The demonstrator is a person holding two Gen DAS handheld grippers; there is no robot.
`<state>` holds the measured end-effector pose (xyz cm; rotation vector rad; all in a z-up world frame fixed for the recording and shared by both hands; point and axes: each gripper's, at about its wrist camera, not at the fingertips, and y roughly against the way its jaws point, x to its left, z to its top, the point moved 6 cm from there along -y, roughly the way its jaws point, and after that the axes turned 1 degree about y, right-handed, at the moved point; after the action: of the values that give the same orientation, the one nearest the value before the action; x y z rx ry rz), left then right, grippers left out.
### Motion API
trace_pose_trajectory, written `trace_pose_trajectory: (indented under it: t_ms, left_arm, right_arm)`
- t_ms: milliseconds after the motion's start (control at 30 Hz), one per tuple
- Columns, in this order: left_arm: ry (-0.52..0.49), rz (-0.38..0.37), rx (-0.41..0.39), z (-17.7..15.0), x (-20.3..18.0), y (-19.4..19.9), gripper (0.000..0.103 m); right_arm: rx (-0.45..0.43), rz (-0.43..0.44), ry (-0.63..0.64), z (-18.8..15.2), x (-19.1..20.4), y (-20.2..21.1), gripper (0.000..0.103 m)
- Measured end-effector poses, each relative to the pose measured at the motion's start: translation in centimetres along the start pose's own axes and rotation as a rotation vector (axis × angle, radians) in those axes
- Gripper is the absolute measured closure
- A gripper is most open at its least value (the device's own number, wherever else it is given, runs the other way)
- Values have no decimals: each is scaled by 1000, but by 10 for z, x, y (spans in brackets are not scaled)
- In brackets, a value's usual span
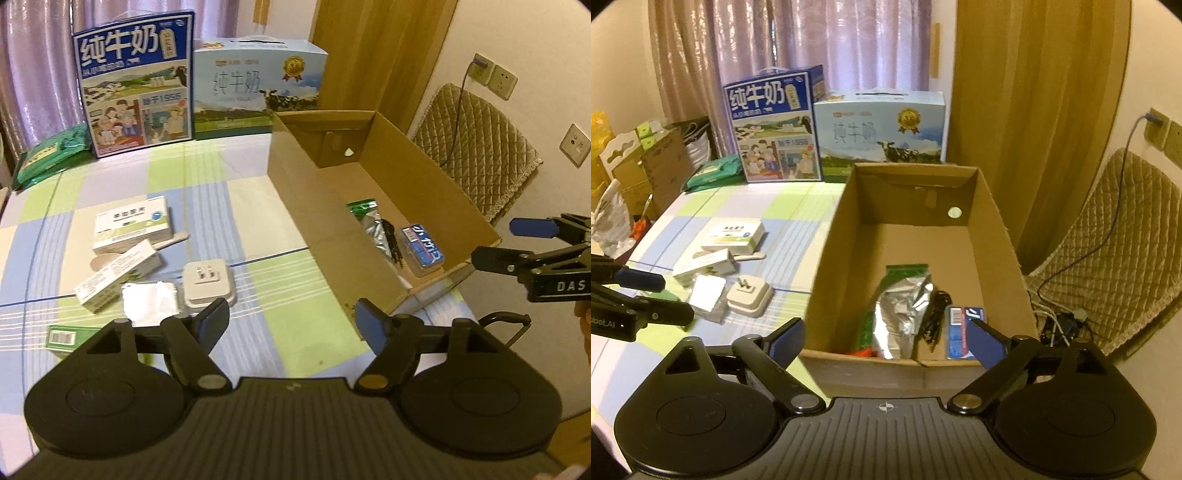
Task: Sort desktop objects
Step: 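Withdraw both tools from the box back over the table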
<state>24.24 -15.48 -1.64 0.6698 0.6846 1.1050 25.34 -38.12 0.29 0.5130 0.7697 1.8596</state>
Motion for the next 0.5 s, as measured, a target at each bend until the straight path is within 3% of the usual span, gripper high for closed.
trace_pose_trajectory:
  t_ms: [167, 500]
  left_arm:
    - [9, 19, -13, -8, 21, 13, 23]
    - [-22, 46, -10, -33, 61, 35, 9]
  right_arm:
    - [-4, 9, 25, 3, 17, 1, 2]
    - [10, 33, 64, 1, 47, -1, 2]
